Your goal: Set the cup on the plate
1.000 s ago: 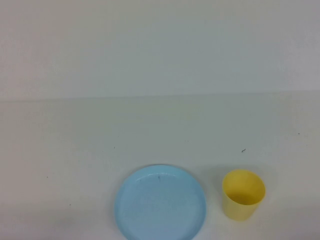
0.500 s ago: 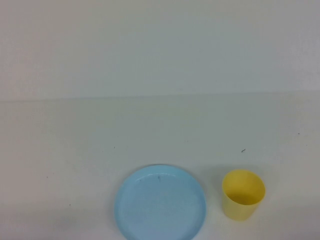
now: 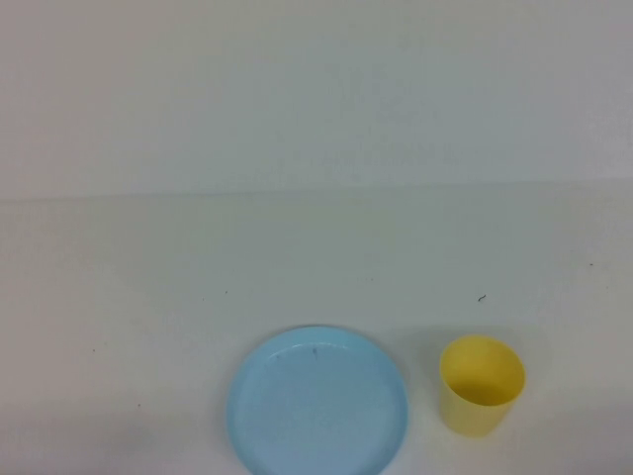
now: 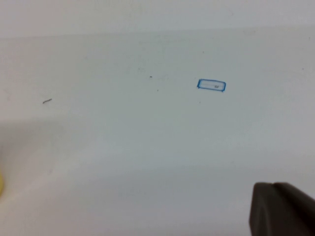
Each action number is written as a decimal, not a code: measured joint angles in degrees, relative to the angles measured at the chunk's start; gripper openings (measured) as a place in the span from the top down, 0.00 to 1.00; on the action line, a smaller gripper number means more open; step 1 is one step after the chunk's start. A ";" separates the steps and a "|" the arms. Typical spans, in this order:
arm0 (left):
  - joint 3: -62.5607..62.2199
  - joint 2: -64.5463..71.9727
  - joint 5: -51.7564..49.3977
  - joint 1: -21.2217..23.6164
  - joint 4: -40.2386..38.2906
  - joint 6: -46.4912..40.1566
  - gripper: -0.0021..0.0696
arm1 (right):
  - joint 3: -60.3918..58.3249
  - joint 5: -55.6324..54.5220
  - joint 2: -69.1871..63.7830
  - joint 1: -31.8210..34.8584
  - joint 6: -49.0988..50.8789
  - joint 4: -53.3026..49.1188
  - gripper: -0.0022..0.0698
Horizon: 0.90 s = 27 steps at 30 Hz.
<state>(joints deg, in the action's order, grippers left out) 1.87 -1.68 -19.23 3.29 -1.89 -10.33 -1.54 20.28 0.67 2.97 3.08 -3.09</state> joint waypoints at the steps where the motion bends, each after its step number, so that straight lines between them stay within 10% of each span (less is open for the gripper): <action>1: 0.00 0.00 0.00 0.00 0.00 0.00 0.97 | 0.00 0.00 0.00 0.00 0.00 0.15 0.97; 27: 0.00 0.00 0.00 0.00 0.31 0.00 0.97 | 0.00 0.12 0.00 0.00 0.00 0.74 0.97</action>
<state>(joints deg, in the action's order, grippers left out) 1.87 -1.68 -19.23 3.29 -1.58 -10.33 -1.54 20.40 0.67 2.97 3.08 -2.34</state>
